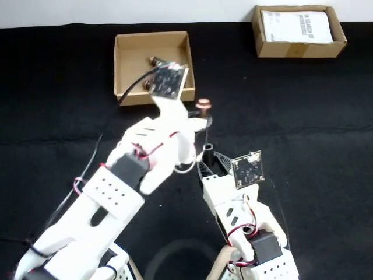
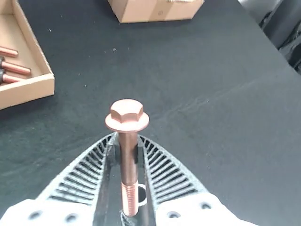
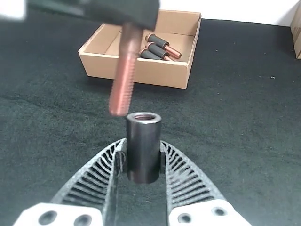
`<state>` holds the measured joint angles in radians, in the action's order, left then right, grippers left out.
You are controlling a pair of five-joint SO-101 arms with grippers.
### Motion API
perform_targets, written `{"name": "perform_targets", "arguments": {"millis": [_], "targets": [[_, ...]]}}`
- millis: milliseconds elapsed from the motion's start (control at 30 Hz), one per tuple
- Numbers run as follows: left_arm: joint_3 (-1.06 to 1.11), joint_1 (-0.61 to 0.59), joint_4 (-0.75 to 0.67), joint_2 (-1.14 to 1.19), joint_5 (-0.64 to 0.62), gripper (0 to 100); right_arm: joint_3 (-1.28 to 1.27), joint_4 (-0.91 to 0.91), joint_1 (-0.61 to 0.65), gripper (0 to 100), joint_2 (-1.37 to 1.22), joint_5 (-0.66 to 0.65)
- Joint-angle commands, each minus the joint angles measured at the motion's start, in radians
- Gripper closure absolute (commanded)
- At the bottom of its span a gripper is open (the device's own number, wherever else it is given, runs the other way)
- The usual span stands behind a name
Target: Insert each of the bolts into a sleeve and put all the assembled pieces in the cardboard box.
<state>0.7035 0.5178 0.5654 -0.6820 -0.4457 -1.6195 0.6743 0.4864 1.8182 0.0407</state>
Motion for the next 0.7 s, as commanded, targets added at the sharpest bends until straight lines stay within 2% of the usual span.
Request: {"name": "perform_targets", "arguments": {"millis": [0, 267, 667], "targets": [[0.051, 0.005, -0.103, -0.085, -0.008, 99, 0.004, -0.022, -0.015, 99.1, 0.012, 0.012], [0.053, 0.016, -0.236, -0.053, -0.009, 99, 0.004, -0.022, -0.013, 99.1, 0.012, 0.011], [0.104, 0.045, -0.235, -0.03, -0.009, 99, 0.012, -0.022, -0.018, 99.1, 0.012, 0.011]]}}
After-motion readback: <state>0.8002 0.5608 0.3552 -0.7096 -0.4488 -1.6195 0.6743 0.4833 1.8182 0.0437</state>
